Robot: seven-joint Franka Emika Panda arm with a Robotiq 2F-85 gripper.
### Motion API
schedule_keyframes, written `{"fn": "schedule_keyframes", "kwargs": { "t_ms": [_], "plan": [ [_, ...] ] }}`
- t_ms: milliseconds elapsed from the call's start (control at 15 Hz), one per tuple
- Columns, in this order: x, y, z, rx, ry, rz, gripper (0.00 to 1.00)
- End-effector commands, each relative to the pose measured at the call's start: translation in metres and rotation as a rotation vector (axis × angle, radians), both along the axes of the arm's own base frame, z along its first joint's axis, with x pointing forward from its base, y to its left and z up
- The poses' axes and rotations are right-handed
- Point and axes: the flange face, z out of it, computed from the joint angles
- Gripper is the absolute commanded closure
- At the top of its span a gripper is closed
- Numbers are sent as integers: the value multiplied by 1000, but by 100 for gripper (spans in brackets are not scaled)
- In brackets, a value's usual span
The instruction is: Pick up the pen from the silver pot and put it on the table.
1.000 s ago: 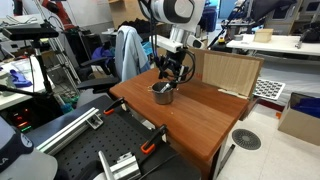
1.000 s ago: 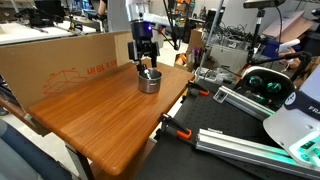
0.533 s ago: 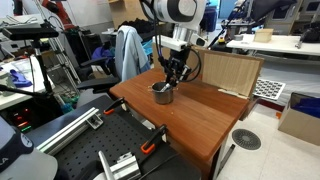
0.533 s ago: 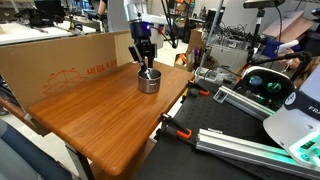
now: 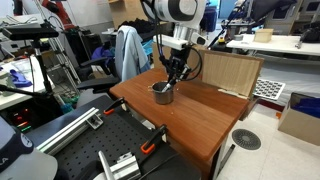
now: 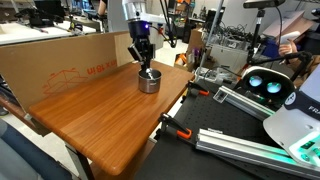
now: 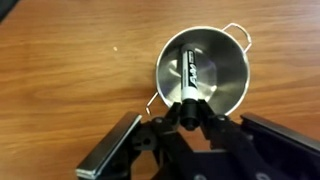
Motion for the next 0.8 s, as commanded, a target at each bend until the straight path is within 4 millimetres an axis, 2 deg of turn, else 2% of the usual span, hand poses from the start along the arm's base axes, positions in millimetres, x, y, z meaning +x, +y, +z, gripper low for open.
{"fn": "schedule_keyframes", "kwargs": {
  "t_ms": [0,133,400,733],
  "plan": [
    [1,-8,17,41,-23,-6,94],
    [2,-18,34,54,-63,-18,94],
    [2,-33,83,118,-180,-61,94],
    [-9,-27,144,253,-296,-63,94]
  ]
}}
